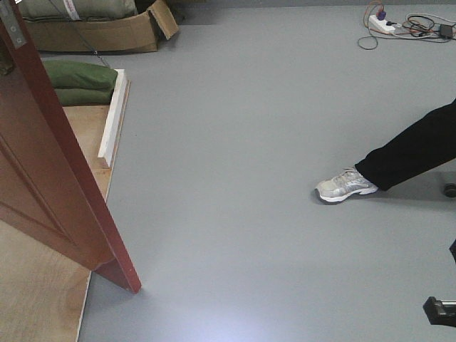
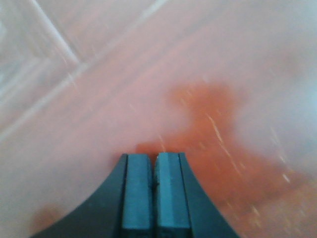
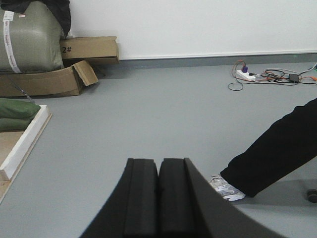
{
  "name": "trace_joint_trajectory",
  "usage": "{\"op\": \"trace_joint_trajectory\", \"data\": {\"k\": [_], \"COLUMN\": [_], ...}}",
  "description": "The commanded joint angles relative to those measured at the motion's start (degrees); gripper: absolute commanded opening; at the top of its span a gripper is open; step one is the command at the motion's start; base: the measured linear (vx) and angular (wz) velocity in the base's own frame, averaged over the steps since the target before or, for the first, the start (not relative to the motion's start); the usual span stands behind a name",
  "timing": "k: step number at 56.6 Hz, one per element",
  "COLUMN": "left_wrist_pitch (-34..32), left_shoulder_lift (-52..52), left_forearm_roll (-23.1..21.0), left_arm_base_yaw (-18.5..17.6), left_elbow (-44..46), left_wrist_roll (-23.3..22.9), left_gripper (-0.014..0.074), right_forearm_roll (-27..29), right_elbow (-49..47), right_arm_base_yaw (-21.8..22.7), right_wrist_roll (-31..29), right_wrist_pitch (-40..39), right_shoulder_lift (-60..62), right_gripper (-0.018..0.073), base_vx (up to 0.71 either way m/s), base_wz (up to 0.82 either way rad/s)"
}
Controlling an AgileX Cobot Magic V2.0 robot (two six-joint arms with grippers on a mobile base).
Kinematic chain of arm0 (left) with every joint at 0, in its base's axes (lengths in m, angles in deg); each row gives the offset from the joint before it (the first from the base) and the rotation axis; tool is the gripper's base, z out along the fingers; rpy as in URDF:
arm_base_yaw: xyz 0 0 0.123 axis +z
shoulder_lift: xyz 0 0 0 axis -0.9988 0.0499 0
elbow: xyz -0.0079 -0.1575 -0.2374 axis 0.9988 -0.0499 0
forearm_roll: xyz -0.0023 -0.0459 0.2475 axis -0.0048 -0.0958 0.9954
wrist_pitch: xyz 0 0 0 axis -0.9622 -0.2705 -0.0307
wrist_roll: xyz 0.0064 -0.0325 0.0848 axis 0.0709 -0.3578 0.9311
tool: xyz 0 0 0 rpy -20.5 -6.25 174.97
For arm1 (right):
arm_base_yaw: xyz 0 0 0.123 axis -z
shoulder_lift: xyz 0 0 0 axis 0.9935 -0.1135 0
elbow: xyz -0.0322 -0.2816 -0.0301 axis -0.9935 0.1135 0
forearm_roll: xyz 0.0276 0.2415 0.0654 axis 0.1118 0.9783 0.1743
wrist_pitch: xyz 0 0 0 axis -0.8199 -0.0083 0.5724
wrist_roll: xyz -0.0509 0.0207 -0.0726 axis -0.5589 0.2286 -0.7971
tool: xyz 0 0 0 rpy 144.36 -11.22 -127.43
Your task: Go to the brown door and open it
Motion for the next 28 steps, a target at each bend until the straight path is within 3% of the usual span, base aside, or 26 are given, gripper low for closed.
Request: {"op": "trace_joint_trajectory", "data": {"k": [1,28], "left_wrist_pitch": [-0.21,-0.21], "left_shoulder_lift": [-2.08,-2.08], "left_forearm_roll": [-2.72,-2.72], "left_arm_base_yaw": [-0.39,-0.39], "left_elbow": [1.83,1.83], "left_wrist_roll": [0.01,0.01], "left_gripper": [-0.0004,-0.0004], "right_forearm_roll": [-0.01,-0.01], "right_elbow": [0.32,0.32], "right_arm_base_yaw": [0.26,0.26], "right_wrist_roll": [-0.32,-0.32], "right_wrist_pitch": [-4.69,-4.69], "right_shoulder_lift": [0.62,0.62], "right_gripper": [0.0000,0.0000], "base_vx": [0.11,0.13], "base_wz": [-0.03,-0.04]}}
